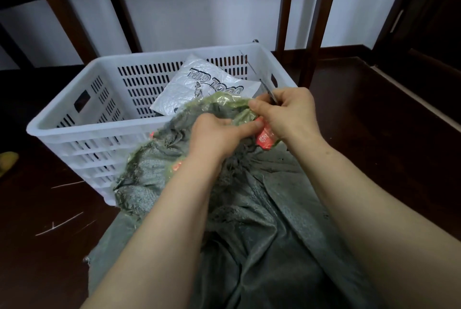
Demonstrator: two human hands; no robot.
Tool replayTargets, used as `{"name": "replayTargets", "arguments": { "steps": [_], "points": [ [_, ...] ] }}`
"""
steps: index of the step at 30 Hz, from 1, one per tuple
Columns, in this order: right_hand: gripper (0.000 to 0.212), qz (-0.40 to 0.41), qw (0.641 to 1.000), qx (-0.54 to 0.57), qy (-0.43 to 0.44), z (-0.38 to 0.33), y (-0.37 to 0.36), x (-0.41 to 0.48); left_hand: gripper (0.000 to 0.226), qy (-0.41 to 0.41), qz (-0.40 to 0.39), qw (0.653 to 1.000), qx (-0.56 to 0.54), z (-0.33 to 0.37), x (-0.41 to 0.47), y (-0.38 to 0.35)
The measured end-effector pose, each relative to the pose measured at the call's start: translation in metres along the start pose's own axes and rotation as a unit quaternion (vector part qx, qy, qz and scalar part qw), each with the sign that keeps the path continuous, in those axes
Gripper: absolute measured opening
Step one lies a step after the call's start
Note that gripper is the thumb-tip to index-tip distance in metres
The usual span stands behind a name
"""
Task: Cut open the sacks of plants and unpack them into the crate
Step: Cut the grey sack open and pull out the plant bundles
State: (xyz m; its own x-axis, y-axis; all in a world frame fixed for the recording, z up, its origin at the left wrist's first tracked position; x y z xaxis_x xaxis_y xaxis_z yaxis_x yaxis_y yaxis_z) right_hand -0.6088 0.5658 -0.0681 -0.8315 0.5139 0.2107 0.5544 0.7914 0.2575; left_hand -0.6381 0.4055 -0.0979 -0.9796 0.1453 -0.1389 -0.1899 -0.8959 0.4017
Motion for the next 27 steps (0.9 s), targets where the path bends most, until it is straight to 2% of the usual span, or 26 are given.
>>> {"name": "replayTargets", "arguments": {
  "steps": [2, 4, 5, 7, 9, 11, 12, 14, 17, 20, 23, 25, 27],
  "points": [
    [0.02, -0.018, 0.999, 0.033, -0.014, 0.0, -0.005, -0.001, 0.026, 0.029, -0.047, 0.996, -0.074, -0.007, -0.003, -0.005],
    [0.027, -0.036, 0.981, 0.154, -0.113, 0.014, -0.01, -0.002, 0.013, 0.016, -0.062, 0.988, -0.143, -0.004, -0.006, -0.007],
    [0.032, -0.044, 0.964, 0.194, -0.176, 0.023, -0.011, -0.004, 0.015, 0.004, -0.056, 0.986, -0.159, -0.001, -0.006, -0.006],
    [0.037, -0.086, 0.943, 0.191, -0.259, 0.039, -0.016, -0.014, 0.02, -0.016, -0.051, 0.985, -0.165, 0.003, -0.008, -0.006],
    [0.041, -0.157, 0.911, 0.219, -0.313, 0.049, -0.03, -0.027, 0.021, -0.026, -0.065, 0.984, -0.166, 0.005, -0.009, -0.008],
    [0.043, -0.194, 0.879, 0.276, -0.336, 0.052, -0.04, -0.033, 0.021, -0.03, -0.079, 0.983, -0.162, 0.007, -0.011, -0.012],
    [0.041, -0.197, 0.874, 0.29, -0.335, 0.051, -0.04, -0.033, 0.021, -0.032, -0.08, 0.985, -0.15, 0.007, -0.012, -0.013],
    [0.03, -0.173, 0.887, 0.29, -0.315, 0.047, -0.034, -0.03, 0.02, -0.038, -0.069, 0.99, -0.121, 0.008, -0.012, -0.011],
    [0.015, -0.09, 0.916, 0.283, -0.27, 0.039, -0.016, -0.02, 0.016, -0.068, -0.039, 0.996, -0.052, 0.015, -0.012, -0.006],
    [0.017, -0.038, 0.946, 0.235, -0.221, 0.038, -0.002, -0.01, 0.013, -0.079, -0.037, 0.995, 0.058, 0.017, -0.005, -0.002],
    [0.014, -0.031, 0.967, 0.194, -0.161, 0.036, -0.002, -0.005, 0.028, -0.077, -0.04, 0.984, 0.155, 0.018, -0.002, 0.003],
    [0.014, -0.031, 0.973, 0.196, -0.118, 0.03, 0.001, -0.002, 0.037, -0.073, -0.08, 0.972, 0.207, 0.019, -0.004, 0.004],
    [0.011, -0.045, 0.964, 0.234, -0.115, 0.029, 0.002, -0.002, 0.061, -0.037, -0.122, 0.967, 0.223, 0.013, -0.008, 0.008]
  ]
}}
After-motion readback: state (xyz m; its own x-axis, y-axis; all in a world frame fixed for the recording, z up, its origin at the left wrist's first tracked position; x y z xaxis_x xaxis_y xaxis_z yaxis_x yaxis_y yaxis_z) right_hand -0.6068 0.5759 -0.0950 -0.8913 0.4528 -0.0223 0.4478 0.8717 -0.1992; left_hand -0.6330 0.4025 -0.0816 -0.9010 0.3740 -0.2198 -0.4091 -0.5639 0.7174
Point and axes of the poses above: each hand's wrist, its own x-axis towards the middle knuckle, its own y-axis out of the back of the hand, z = x × y, the point moved 10 cm from there along x, towards the middle knuckle, and after that the axes turned 6 degrees about x, right-handed, at the moved point
